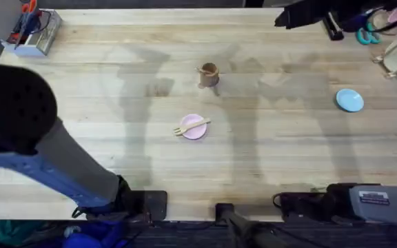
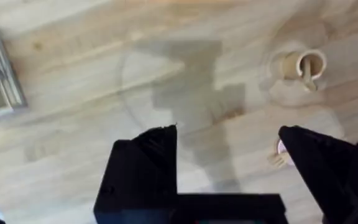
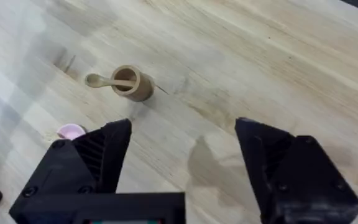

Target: Pick up a utensil and set it on the pink plate, then put the other utensil in the container.

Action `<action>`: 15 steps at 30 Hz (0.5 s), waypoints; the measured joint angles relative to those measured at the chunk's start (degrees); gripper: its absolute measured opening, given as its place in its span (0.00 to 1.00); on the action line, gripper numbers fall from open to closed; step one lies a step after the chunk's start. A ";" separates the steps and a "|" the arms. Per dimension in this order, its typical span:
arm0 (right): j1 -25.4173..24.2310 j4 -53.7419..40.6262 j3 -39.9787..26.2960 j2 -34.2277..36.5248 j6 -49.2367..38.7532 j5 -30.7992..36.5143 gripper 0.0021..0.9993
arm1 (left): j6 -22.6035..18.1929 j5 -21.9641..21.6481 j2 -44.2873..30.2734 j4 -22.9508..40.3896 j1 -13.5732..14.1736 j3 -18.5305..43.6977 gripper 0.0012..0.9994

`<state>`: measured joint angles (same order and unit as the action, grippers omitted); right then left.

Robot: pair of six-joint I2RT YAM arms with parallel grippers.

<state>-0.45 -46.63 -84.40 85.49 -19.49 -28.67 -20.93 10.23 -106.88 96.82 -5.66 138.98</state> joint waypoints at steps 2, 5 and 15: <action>0.00 -0.04 0.00 0.00 0.00 0.07 1.00 | 0.02 0.01 1.50 0.00 -0.56 -3.35 1.00; 0.00 -0.04 0.00 -0.02 0.00 0.35 1.00 | 0.02 0.03 3.65 0.00 -1.34 -8.64 1.00; 0.00 -0.04 0.00 -0.02 0.00 0.42 1.00 | 0.20 0.25 14.60 -1.27 -2.53 -20.43 1.00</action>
<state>-0.45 -46.68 -84.40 85.47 -19.49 -28.25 -20.73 10.48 -92.28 95.55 -8.19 118.56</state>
